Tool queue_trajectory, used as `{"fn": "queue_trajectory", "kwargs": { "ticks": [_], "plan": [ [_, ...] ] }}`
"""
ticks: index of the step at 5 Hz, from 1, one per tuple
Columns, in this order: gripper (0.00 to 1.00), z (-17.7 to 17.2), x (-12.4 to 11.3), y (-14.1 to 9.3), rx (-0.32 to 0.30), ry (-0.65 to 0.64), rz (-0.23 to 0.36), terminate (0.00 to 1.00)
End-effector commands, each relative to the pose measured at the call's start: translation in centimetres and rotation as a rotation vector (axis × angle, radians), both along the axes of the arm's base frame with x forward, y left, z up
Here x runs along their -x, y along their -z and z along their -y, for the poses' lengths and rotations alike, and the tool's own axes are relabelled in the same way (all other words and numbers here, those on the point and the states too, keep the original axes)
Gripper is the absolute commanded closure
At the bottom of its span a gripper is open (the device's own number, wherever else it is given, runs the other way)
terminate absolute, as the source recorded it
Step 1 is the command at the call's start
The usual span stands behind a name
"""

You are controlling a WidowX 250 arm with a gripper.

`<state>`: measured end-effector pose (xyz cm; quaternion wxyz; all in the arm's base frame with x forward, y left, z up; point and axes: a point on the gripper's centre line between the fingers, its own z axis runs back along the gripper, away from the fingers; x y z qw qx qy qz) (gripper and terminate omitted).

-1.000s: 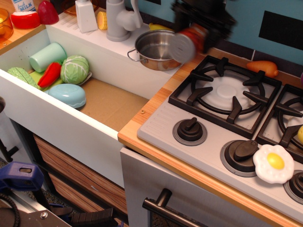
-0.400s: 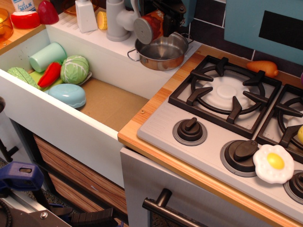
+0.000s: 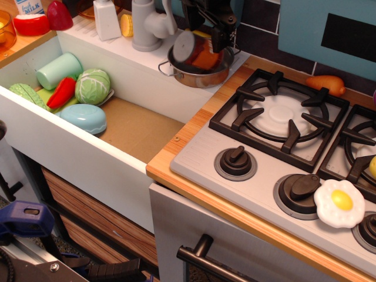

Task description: Put can in pot

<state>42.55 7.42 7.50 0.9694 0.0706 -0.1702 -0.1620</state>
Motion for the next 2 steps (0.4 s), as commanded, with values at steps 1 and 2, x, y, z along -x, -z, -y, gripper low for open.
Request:
{"fn": "queue_trajectory", "kwargs": {
  "ticks": [1, 2],
  "plan": [
    [0.0, -0.24, -0.71, -2.05, -0.018, 0.009, 0.058, 0.0],
    [0.0, -0.24, -0.71, -2.05, -0.018, 0.009, 0.058, 1.0]
  ]
}}
